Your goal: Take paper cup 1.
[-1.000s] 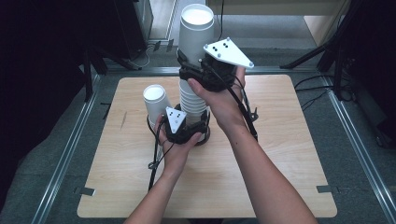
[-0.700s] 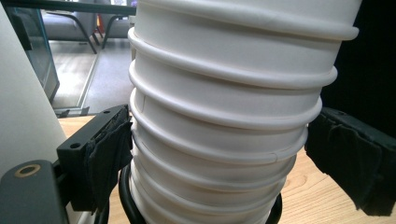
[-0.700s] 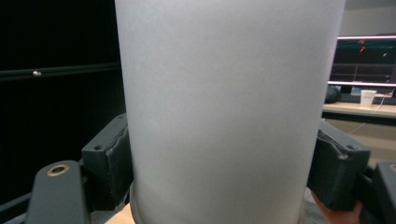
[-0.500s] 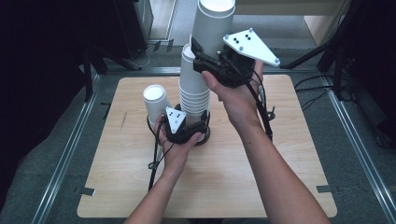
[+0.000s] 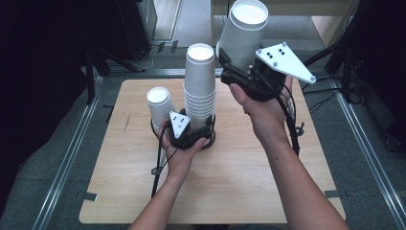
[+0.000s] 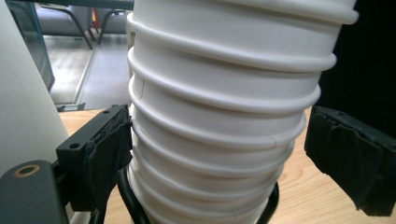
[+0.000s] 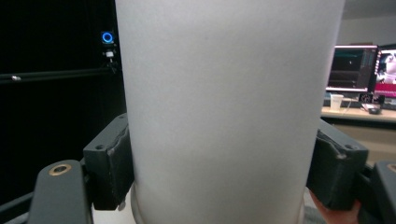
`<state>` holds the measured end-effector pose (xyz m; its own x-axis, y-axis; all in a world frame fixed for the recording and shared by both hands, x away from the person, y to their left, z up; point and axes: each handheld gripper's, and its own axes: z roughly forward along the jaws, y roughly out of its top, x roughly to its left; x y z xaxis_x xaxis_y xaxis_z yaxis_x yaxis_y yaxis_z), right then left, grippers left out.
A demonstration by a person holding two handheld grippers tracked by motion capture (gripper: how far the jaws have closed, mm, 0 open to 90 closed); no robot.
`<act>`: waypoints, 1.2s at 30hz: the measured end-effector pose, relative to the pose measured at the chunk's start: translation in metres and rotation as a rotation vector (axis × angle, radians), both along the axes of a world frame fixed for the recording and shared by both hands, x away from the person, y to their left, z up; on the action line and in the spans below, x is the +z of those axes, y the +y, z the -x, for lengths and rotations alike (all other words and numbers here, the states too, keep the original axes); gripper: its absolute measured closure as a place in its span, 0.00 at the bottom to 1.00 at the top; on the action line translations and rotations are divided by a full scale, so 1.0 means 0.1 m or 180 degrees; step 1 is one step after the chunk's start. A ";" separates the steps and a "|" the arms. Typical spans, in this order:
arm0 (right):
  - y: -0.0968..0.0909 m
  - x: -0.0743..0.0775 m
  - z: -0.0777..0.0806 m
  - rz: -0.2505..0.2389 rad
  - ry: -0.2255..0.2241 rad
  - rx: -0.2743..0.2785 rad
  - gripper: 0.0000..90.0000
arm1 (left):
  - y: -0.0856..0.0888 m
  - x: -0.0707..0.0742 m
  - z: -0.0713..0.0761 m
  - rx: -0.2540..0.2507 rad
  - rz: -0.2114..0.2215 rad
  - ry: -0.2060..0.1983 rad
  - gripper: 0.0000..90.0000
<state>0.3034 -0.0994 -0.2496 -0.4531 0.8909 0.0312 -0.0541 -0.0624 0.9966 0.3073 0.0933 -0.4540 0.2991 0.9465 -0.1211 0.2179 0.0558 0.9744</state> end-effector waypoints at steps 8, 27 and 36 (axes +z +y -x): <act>-0.17 -0.33 0.03 0.0088 0.0101 -0.0079 0.24 | 0.01 0.01 0.09 -0.0206 0.0011 0.0056 0.02; -0.38 -1.02 0.25 0.0264 0.0212 -0.0138 0.24 | 0.17 0.01 0.43 -0.0512 0.0035 0.0052 0.00; -0.38 -1.49 0.43 0.0373 0.0327 -0.0153 0.24 | 0.30 -0.10 0.65 -0.0533 -0.0029 0.0121 0.00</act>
